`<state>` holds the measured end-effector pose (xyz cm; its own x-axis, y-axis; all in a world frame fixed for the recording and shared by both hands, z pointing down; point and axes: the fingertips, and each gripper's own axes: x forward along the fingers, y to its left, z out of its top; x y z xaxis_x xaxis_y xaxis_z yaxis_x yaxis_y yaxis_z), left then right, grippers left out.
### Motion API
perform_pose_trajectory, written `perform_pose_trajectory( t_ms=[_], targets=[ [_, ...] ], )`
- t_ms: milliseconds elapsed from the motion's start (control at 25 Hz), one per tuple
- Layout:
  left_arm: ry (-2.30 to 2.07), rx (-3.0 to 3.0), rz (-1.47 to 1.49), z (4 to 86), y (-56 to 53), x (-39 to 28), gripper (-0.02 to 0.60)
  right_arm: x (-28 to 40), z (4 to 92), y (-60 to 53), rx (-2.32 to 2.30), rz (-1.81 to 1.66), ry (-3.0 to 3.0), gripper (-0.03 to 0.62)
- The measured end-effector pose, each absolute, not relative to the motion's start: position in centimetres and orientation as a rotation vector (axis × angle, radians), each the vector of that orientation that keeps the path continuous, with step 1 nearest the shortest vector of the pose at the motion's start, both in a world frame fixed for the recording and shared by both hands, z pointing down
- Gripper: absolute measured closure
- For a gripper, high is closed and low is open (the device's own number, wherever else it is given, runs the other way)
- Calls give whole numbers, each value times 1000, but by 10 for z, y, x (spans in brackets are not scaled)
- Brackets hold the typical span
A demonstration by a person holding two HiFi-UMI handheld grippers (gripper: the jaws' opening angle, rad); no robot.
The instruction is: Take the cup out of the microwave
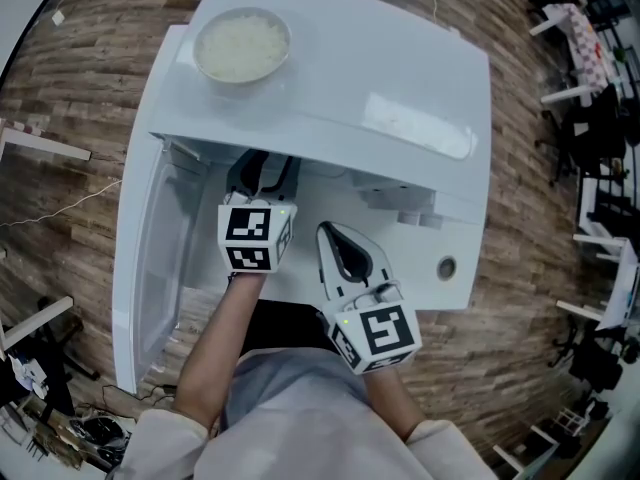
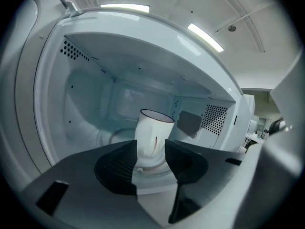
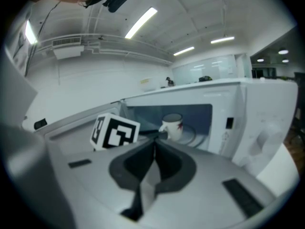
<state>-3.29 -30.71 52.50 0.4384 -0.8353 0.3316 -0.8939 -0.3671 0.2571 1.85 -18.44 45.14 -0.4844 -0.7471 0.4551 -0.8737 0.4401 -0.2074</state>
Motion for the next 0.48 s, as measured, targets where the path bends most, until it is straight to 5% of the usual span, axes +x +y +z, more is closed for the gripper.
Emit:
perform_pose_trajectory(
  t_ms=[480],
  targets=[
    [-1468, 2304, 219, 532, -321, -28, 399, 24, 464, -182, 1399, 635, -2363, 571]
  ],
)
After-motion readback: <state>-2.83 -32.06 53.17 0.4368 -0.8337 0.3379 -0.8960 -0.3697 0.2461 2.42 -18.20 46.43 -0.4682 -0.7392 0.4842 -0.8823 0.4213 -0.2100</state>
